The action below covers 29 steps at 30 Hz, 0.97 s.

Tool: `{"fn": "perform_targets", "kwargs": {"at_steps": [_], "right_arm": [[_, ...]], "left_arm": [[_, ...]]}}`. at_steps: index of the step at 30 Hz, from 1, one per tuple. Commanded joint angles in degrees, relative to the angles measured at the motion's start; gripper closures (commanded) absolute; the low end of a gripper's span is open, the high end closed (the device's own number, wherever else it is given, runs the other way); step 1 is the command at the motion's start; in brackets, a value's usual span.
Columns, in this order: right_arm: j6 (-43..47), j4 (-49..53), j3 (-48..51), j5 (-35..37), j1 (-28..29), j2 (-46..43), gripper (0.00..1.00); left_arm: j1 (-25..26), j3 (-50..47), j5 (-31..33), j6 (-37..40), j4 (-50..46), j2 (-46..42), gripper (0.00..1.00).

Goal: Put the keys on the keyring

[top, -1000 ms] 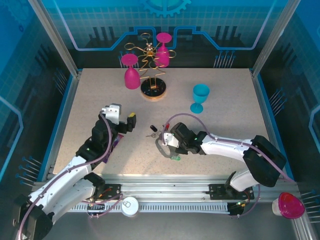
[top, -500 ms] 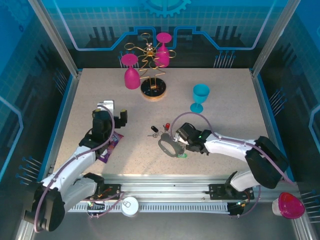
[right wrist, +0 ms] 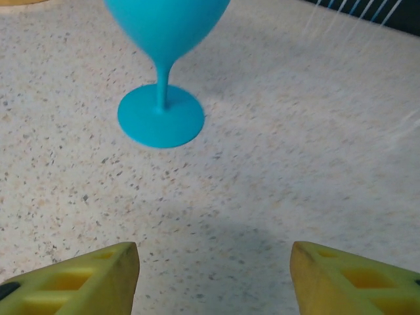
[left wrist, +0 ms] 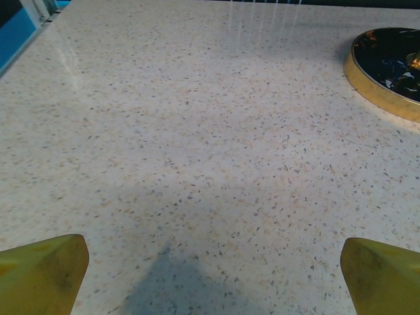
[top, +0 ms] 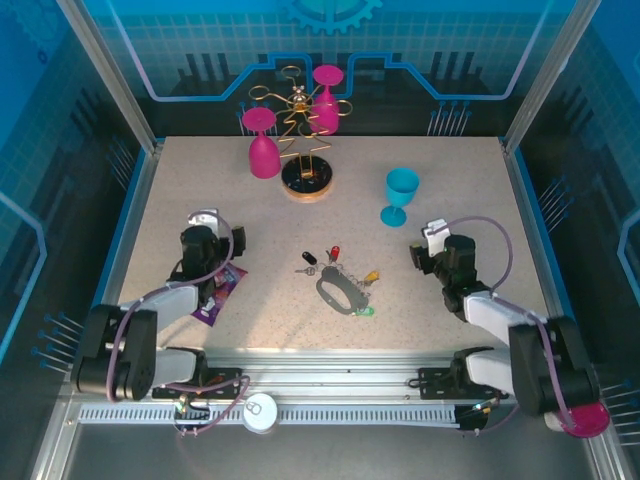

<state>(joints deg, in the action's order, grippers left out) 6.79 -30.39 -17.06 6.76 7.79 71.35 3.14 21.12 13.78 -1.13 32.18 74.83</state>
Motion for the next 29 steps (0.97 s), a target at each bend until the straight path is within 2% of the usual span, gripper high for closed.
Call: {"fn": "perform_targets", "kwargs": {"at_steps": [1, 5, 6, 7, 9, 11, 13, 23, 25, 26, 29], "right_arm": [[-2.38, -22.39, -0.08, -7.03, -2.27, 6.73, 0.37], [-3.2, -37.32, 1.5, -9.45, -3.54, 18.58, 0.36], [-3.48, -34.58, 1.48, -9.22, -3.82, 16.78, 0.34], [-3.92, -29.44, 0.34, -10.65, -4.68, 15.14, 0.34], [-4.77, -28.8, -1.48, -11.29, -5.29, 16.93, 0.34], [-5.73, -22.39, -4.18, -10.03, -5.81, 16.37, 0.33], [-6.79, -19.95, -5.86, -8.14, -5.97, 16.75, 0.32], [-6.79, -20.45, -5.8, -8.26, -6.11, 16.88, 0.26], [-6.79, -20.49, -5.76, -8.26, -6.13, 16.89, 0.2], [-6.79, -20.5, -5.77, -8.24, -6.12, 16.89, 0.01], [-6.7, -20.51, -5.75, -8.05, -6.0, 16.89, 0.0]], "left_arm": [[-0.59, -1.28, -7.7, 2.39, 14.69, 3.84, 0.01], [-0.85, -3.26, -9.61, 3.63, 25.6, 11.76, 0.01], [-0.85, -4.27, -10.13, 4.29, 32.33, 15.33, 0.01], [-0.9, -4.43, -9.38, 3.8, 32.74, 15.29, 0.01], [-1.38, -1.94, -5.2, 1.58, 25.47, 14.03, 0.01], [-1.29, -0.09, 0.06, -0.31, 21.97, 14.0, 0.01], [-0.98, -0.19, 0.09, 0.54, 23.38, 14.62, 0.01], [-1.38, 0.67, -1.55, 0.16, 21.45, 14.53, 0.01], [-1.38, 0.63, -1.48, 0.16, 21.54, 14.48, 0.01], [-1.38, 0.63, -1.55, 0.16, 21.6, 14.51, 0.01], [-1.3, 0.36, -2.66, 0.71, 21.96, 14.48, 0.01]]}}
